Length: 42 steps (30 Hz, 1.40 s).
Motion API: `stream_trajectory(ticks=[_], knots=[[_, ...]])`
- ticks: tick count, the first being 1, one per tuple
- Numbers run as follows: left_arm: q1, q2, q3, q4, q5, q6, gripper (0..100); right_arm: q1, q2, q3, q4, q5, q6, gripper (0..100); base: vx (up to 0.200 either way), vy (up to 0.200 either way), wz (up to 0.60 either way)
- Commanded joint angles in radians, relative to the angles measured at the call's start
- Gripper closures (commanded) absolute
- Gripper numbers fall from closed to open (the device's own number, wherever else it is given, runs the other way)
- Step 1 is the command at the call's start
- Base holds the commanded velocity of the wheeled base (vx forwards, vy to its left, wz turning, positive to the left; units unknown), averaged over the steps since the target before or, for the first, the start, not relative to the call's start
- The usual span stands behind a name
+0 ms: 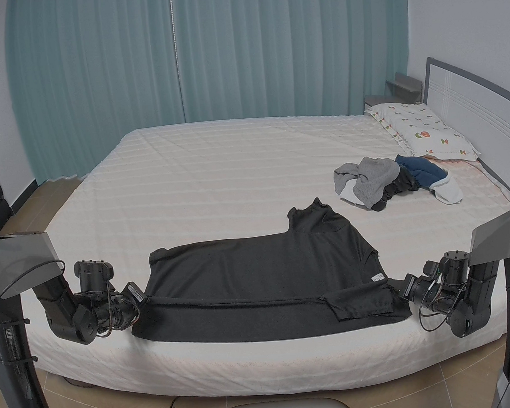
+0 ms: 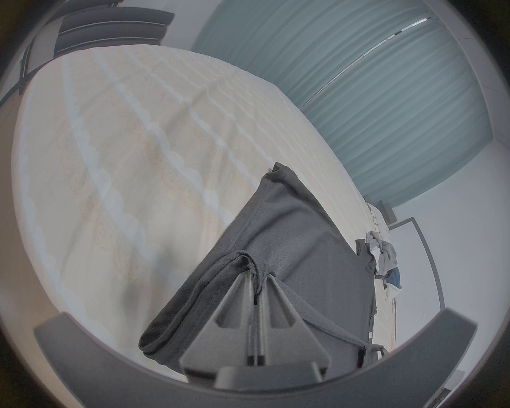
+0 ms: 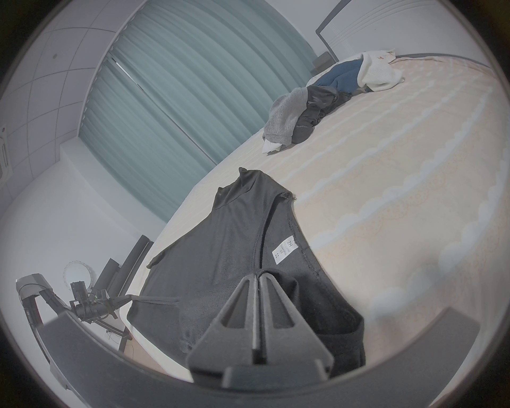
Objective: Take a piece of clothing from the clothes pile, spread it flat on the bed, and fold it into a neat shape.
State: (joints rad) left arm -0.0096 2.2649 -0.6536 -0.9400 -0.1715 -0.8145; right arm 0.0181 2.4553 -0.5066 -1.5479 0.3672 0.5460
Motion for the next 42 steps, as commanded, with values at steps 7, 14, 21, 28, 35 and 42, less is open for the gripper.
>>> stream_trajectory(ticks=[7, 14, 21, 28, 35, 42], knots=[[-0.018, 0.028, -0.020, 0.001, 0.046, -0.002, 100, 0.016, 0.039, -0.016, -0.001, -0.014, 0.002, 100, 0.000, 0.000, 0.00], [-0.027, 0.031, -0.020, 0.001, 0.056, -0.002, 100, 0.025, 0.045, -0.023, -0.001, -0.030, 0.003, 100, 0.000, 0.000, 0.00], [-0.035, 0.035, -0.020, 0.003, 0.069, -0.002, 0, 0.029, 0.045, -0.020, -0.001, -0.030, 0.003, 100, 0.000, 0.000, 0.00], [-0.035, 0.036, -0.018, 0.000, 0.070, 0.000, 0, 0.029, 0.060, -0.020, -0.014, -0.030, 0.002, 0, 0.000, 0.000, 0.00], [-0.035, 0.036, -0.012, -0.003, 0.070, -0.002, 0, 0.031, 0.053, -0.012, -0.015, -0.030, 0.003, 0, 0.000, 0.000, 0.00], [-0.029, 0.025, 0.000, -0.003, 0.067, -0.022, 0, 0.025, -0.038, 0.039, -0.015, -0.030, 0.037, 0, 0.000, 0.000, 0.00]])
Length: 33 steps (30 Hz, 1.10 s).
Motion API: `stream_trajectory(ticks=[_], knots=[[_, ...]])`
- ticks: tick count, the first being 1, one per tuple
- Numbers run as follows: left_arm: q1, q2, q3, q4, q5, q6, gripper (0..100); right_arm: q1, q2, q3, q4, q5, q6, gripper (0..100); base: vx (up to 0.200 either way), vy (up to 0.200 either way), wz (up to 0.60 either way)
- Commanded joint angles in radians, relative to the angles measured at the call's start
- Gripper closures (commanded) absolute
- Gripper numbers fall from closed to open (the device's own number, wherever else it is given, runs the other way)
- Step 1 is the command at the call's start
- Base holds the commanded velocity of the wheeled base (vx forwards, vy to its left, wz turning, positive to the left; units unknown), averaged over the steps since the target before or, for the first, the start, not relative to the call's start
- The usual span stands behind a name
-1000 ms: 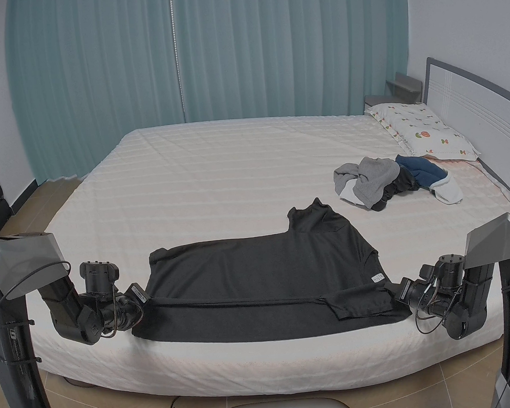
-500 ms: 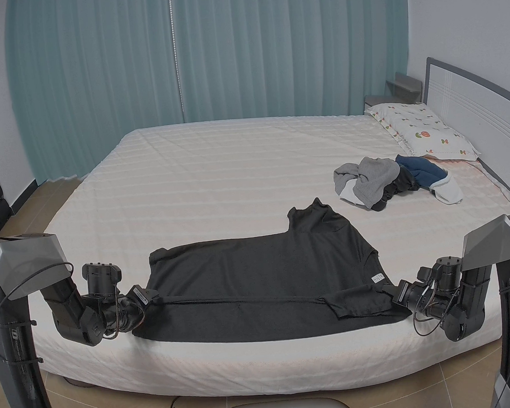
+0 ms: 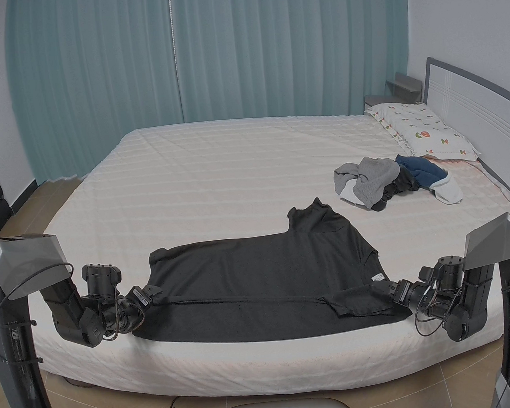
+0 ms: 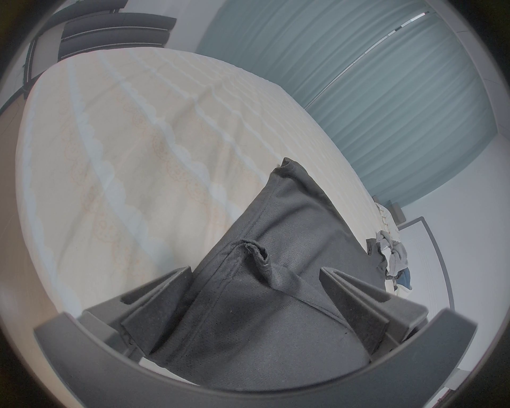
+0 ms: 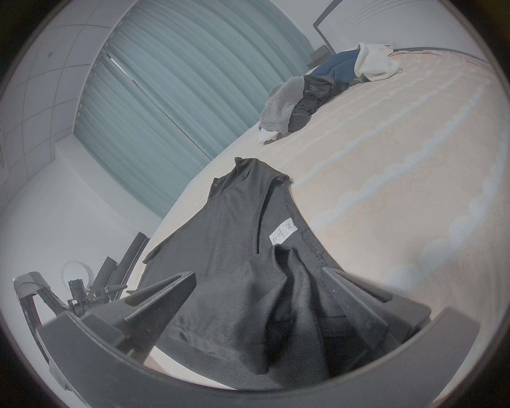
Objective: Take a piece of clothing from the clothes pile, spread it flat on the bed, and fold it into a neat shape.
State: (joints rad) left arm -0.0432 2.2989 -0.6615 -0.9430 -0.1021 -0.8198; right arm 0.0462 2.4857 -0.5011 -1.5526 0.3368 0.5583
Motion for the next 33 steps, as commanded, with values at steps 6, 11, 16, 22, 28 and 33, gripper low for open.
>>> stream_trajectory(ticks=[6, 11, 16, 22, 28, 33], knots=[[0.054, -0.058, 0.033, -0.002, -0.027, -0.071, 0, -0.020, -0.209, 0.055, -0.009, -0.002, 0.101, 0, 0.000, 0.000, 0.00], [0.094, -0.095, 0.080, -0.002, -0.116, -0.071, 0, -0.006, -0.252, 0.085, 0.003, -0.027, 0.092, 0, 0.000, 0.000, 0.00], [0.138, -0.136, 0.123, -0.011, -0.206, -0.067, 0, 0.018, -0.301, 0.157, -0.001, -0.059, 0.091, 0, 0.000, 0.000, 0.00], [0.154, -0.154, 0.143, -0.011, -0.214, -0.071, 0, 0.037, -0.289, 0.222, -0.009, -0.059, 0.107, 0, 0.000, 0.000, 0.00], [0.154, -0.167, 0.164, -0.011, -0.214, -0.073, 0, 0.044, -0.219, 0.219, -0.009, -0.058, 0.246, 0, 0.000, 0.000, 0.00], [0.151, -0.167, 0.174, -0.010, -0.214, -0.073, 0, 0.044, -0.208, 0.230, -0.009, -0.048, 0.305, 0, 0.160, 0.000, 0.00]])
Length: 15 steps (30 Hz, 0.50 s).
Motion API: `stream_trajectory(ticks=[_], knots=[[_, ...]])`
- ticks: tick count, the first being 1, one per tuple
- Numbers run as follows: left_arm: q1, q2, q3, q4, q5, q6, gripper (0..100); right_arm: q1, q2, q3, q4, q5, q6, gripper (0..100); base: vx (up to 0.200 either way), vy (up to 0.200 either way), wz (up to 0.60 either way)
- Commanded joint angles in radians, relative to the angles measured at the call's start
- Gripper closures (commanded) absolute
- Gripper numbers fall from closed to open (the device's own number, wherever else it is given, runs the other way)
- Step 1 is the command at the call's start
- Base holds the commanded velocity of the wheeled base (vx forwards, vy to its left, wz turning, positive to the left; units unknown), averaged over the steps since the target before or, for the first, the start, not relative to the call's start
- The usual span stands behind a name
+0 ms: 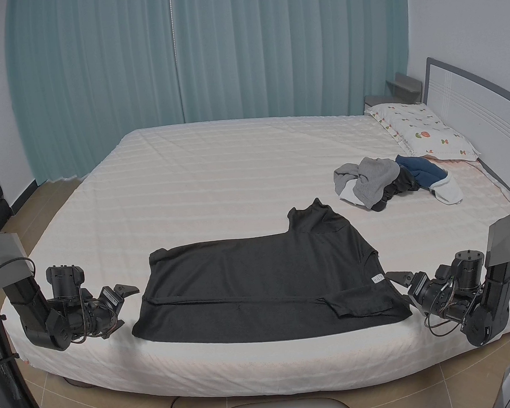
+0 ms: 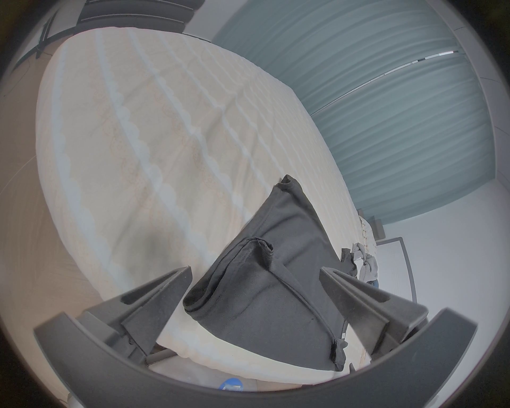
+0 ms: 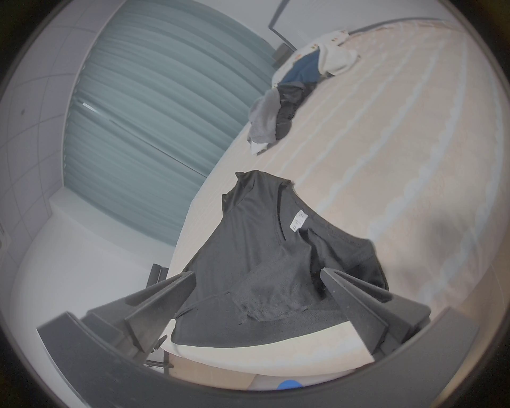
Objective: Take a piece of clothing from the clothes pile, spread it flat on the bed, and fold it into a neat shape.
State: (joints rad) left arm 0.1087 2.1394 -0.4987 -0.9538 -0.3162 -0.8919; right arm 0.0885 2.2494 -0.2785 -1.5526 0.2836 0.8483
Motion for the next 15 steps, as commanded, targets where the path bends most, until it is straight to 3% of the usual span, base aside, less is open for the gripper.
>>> stream_trajectory(ticks=[1, 8, 15], knots=[[-0.001, -0.009, 0.012, 0.001, -0.001, -0.001, 0, 0.002, 0.033, 0.007, -0.009, 0.005, 0.017, 0, 0.200, 0.000, 0.00], [-0.009, -0.027, 0.025, -0.002, -0.004, -0.001, 0, 0.002, 0.072, -0.002, -0.009, 0.008, 0.020, 0, 0.029, 0.000, 0.00], [-0.077, -0.024, 0.017, -0.003, -0.021, -0.001, 0, 0.016, 0.079, -0.010, -0.009, 0.029, 0.069, 0, 0.000, 0.000, 0.00]])
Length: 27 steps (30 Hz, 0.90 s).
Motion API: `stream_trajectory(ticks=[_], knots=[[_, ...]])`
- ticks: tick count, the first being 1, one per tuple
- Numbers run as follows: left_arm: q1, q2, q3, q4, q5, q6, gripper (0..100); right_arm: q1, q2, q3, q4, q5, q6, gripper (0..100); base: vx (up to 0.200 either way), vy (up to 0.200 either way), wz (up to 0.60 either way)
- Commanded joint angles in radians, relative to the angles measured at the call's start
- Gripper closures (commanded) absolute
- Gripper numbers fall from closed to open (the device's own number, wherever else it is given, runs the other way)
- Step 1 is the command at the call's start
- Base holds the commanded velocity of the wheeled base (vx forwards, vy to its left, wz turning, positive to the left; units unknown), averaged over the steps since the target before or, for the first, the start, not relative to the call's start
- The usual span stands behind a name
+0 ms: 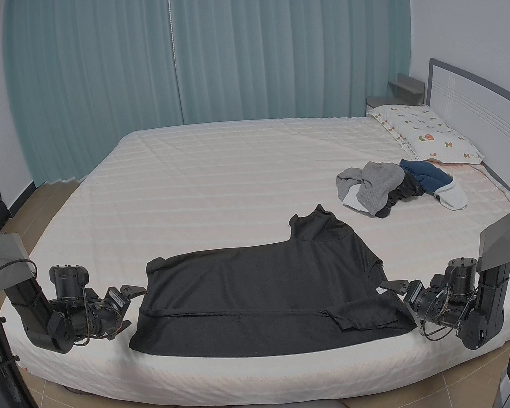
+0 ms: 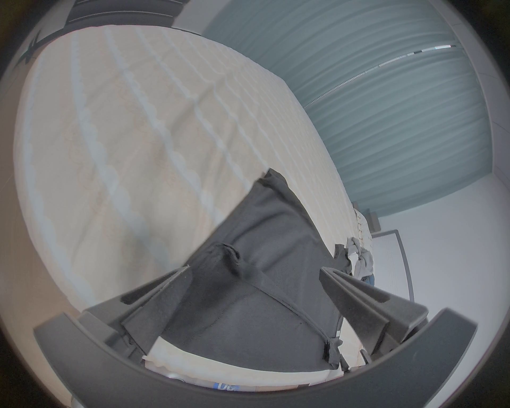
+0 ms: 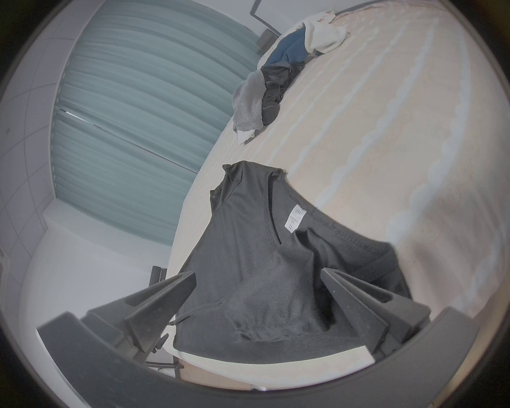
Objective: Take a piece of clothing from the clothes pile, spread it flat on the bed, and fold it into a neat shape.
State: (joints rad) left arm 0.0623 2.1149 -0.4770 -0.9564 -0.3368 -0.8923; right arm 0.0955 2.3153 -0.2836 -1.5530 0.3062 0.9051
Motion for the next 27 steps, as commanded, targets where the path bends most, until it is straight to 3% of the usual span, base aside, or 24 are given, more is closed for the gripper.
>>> stream_trajectory(ticks=[1, 8, 14, 27], knots=[[-0.042, 0.004, -0.009, -0.001, -0.001, 0.001, 0, 0.009, 0.018, -0.008, -0.009, 0.008, 0.021, 0, 0.000, 0.000, 0.00], [-0.107, 0.050, -0.057, 0.001, 0.007, 0.013, 0, 0.004, 0.044, -0.042, -0.009, 0.034, 0.084, 0, 0.000, 0.000, 0.00], [-0.118, 0.091, -0.127, 0.021, 0.028, 0.018, 0, 0.009, 0.049, -0.039, -0.009, 0.034, 0.081, 0, 0.000, 0.000, 0.00], [-0.148, 0.154, -0.186, 0.010, 0.160, 0.016, 0, 0.018, 0.055, -0.034, -0.009, 0.027, 0.077, 0, 0.000, 0.000, 0.00]])
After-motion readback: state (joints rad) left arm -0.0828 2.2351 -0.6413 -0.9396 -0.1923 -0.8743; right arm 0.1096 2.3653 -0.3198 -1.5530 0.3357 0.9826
